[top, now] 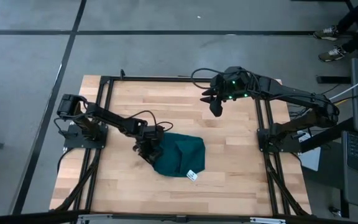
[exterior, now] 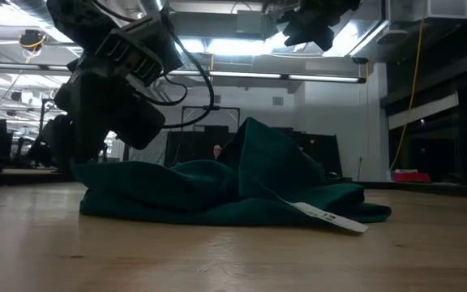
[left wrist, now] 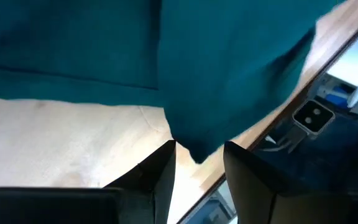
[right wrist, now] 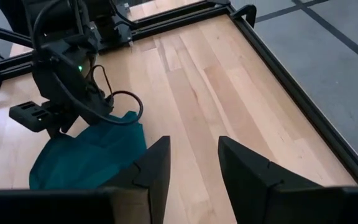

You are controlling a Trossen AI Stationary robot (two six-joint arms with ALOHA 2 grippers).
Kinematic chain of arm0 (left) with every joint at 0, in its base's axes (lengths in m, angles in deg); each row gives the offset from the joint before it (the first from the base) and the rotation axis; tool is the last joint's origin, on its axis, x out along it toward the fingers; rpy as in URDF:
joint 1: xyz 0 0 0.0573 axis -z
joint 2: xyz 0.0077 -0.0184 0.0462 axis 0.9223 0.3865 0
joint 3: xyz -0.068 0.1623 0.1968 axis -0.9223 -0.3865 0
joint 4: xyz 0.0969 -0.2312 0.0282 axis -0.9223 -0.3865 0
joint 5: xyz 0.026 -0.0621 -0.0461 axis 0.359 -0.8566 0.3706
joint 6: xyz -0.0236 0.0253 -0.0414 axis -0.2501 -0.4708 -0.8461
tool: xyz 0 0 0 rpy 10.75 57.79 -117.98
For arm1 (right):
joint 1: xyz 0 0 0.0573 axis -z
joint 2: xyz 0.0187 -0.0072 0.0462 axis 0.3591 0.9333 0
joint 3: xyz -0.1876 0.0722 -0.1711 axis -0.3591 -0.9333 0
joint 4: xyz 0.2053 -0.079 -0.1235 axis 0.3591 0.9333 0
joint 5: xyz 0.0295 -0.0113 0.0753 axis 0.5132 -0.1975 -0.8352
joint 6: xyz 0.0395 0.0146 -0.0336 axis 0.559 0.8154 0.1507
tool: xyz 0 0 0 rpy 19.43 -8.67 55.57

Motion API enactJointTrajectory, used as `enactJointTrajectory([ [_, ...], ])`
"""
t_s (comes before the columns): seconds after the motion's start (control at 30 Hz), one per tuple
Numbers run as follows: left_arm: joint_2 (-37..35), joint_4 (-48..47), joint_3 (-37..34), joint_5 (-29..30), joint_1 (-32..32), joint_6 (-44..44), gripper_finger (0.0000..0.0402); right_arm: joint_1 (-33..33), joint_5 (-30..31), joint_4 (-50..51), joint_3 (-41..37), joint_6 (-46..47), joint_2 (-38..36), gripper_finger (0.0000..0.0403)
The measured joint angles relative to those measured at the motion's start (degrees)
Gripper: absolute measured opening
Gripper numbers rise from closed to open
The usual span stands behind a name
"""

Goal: Fold microfiber towels
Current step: Fold the black towel on the table

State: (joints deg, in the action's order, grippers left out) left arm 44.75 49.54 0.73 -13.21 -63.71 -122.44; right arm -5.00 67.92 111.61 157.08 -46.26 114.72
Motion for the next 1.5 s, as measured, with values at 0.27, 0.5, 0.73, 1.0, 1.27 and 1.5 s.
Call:
enactJointTrajectory([
  [0.27,0.0,0.1,0.0,0.4,0.0,-0.3,0.0132,0.9,-0.8,-0.1,0.0,-0.5,-0.2,0.0148],
  [0.5,3.2,4.7,0.0,-0.5,0.1,-1.9,0.0132,0.9,-0.9,0.0,0.0,-0.5,-0.2,0.0146],
  [0.73,4.8,7.0,0.0,-1.5,0.5,-2.6,0.0132,1.0,-1.4,0.0,0.0,-0.4,-0.2,0.0132],
  [1.0,4.8,6.3,0.0,-1.4,0.6,-2.6,0.0132,1.2,-1.4,0.0,0.0,-0.5,-0.2,0.0137],
  [1.27,4.0,-5.7,0.0,-1.1,0.5,2.4,0.0132,1.2,-1.4,-0.1,0.0,-0.7,-0.2,0.0143],
  [1.5,3.1,-0.1,0.0,-2.4,0.5,1.5,0.0132,1.2,-1.4,-0.3,0.0,-0.8,-0.2,0.0129],
])
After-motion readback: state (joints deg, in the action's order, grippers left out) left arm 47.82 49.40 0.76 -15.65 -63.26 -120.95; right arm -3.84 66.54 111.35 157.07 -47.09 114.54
